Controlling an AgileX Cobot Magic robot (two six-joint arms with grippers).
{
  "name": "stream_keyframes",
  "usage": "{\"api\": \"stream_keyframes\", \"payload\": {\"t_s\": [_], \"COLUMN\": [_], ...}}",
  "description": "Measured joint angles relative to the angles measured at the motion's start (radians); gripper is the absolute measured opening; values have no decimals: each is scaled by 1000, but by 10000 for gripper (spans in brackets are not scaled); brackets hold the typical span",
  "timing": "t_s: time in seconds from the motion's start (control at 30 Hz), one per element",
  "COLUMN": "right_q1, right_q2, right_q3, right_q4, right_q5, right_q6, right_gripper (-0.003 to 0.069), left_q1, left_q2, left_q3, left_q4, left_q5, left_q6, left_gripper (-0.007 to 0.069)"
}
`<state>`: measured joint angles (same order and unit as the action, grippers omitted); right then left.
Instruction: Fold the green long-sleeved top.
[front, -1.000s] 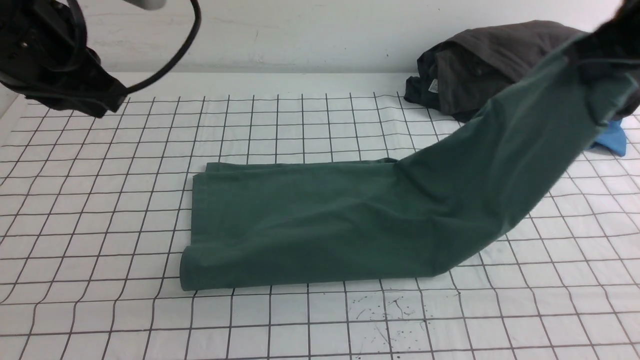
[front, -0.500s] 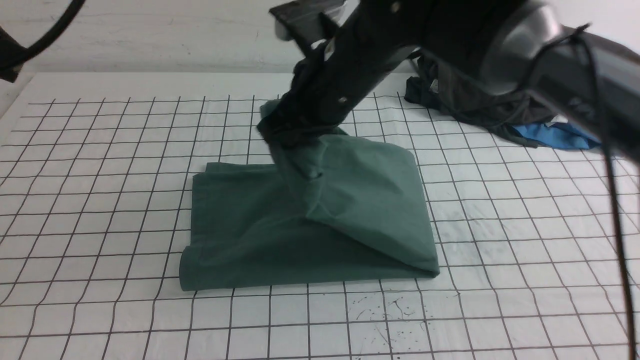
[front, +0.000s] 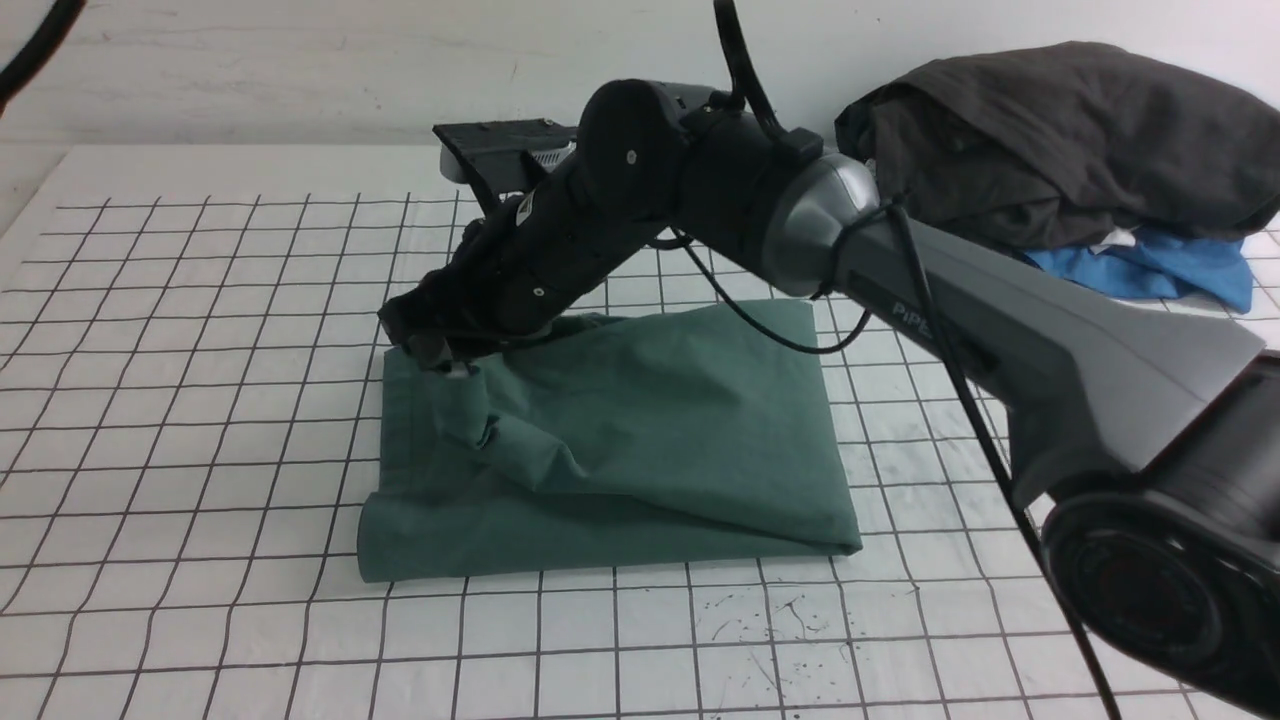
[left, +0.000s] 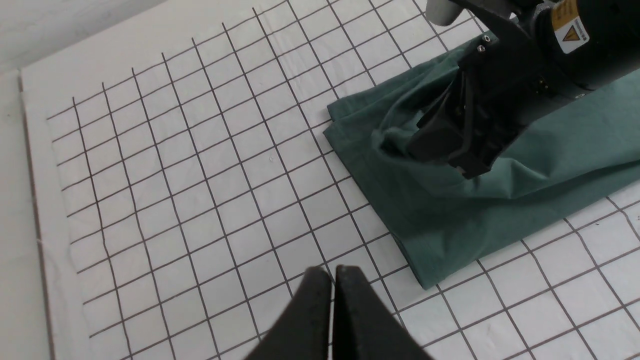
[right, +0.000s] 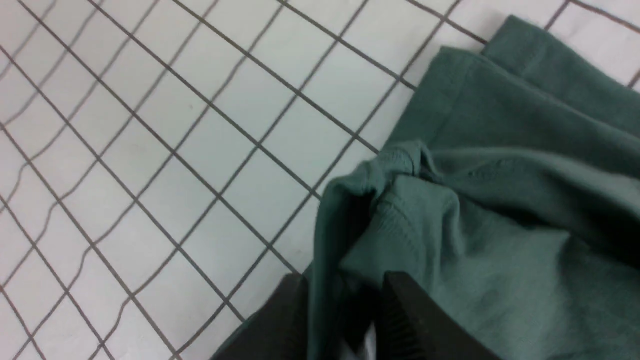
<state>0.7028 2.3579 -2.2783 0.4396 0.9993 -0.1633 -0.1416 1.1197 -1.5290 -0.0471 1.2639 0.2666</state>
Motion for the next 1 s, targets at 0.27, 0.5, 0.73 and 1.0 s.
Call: {"api": "stream_keyframes", "payload": {"t_s": [0.27,0.5,0.73,1.0], "right_q1": [-51,28,60,32], "right_q2": [-51,77,127,118], "right_q3": [-10,-10,-11,-86], "right_q4": [-112,-143,-170,-178], "right_q5": [116,194,217,241], "right_q6": [-19,-11,-37,-47], "right_gripper": [427,221,13,174], "left_q1": [0,0,0,0], "left_q2": [-3,-3,-4,-4], "left_q3": [0,0,1,1], "left_q4": [-13,-26,-33,-38], "left_q5": [0,0,1,3], "left_q6": [-1,-1,-1,-1], "left_gripper": [-7,-7,-7,-7]}}
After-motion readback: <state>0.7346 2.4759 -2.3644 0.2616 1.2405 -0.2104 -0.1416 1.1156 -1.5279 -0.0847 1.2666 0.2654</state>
